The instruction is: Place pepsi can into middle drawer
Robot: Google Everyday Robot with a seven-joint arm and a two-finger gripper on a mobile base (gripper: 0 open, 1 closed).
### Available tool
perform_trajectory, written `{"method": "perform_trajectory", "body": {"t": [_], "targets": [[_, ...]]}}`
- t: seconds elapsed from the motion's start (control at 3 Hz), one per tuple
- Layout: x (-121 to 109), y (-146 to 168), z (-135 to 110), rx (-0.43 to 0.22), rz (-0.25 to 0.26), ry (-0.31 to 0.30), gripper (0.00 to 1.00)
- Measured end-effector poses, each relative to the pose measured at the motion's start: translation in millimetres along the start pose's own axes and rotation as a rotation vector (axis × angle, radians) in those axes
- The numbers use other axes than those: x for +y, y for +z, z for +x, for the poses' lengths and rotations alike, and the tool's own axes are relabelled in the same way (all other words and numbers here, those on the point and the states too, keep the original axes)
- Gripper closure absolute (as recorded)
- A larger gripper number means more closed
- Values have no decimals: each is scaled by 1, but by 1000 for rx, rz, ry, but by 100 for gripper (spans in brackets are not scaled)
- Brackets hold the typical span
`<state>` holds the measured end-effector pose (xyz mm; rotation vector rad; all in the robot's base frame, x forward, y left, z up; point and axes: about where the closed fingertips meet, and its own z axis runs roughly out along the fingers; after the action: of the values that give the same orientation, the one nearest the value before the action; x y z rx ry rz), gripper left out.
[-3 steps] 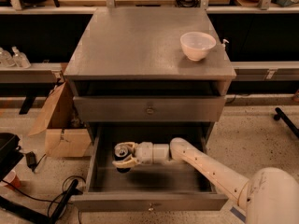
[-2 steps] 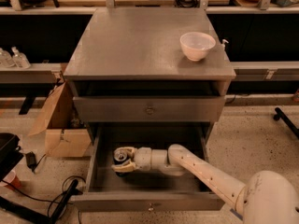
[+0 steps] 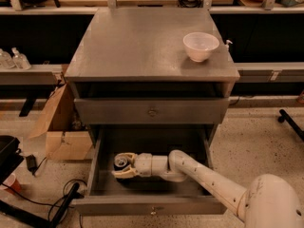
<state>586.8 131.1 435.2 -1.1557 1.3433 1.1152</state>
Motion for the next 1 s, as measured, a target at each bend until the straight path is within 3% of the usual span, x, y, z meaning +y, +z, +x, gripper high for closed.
{"method": "perform_trajectory", "body": {"t": [1.0], "targets": [[4, 7, -1, -4, -12, 1, 5]]}}
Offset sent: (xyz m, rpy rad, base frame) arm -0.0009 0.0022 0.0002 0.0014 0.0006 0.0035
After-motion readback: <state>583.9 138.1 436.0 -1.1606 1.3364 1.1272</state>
